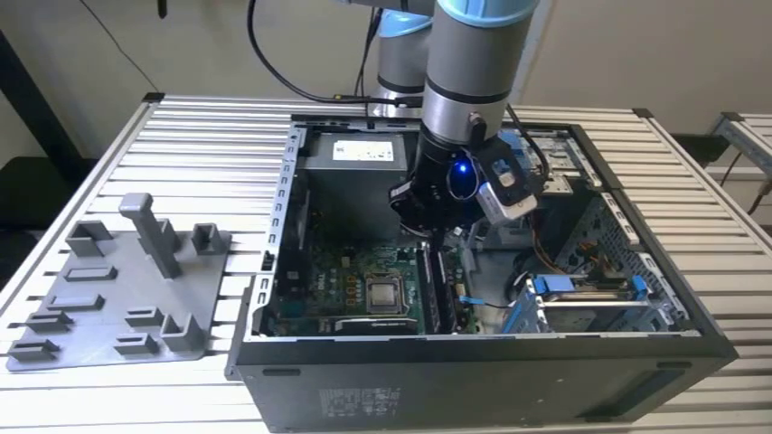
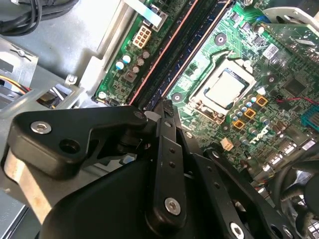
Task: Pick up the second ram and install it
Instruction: 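Press down the second ram until it locks into place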
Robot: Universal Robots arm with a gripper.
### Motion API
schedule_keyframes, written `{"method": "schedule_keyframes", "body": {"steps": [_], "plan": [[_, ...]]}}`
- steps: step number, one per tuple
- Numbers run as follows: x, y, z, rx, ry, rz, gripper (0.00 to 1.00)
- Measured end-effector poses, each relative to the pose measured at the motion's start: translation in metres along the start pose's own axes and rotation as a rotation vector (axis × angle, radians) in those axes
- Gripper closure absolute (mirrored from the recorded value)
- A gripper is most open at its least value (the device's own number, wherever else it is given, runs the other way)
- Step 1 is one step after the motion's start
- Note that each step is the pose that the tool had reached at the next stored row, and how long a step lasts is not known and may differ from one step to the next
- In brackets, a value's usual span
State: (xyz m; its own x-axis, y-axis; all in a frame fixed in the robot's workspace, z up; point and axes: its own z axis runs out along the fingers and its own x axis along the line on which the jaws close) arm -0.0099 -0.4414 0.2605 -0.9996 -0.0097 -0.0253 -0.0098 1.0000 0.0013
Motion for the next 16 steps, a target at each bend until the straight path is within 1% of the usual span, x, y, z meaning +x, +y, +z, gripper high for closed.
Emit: {"method": "schedule_keyframes", "body": {"steps": [6,11,16], "plan": [[0.0,-0.0001,0.0,-0.0005,0.0,-0.003,0.89],[0.0,-0.0001,0.0,-0.0025,0.0001,-0.068,0.89],[0.0003,-0.0001,0.0002,-0.0038,0.0002,-0.117,0.89]]}}
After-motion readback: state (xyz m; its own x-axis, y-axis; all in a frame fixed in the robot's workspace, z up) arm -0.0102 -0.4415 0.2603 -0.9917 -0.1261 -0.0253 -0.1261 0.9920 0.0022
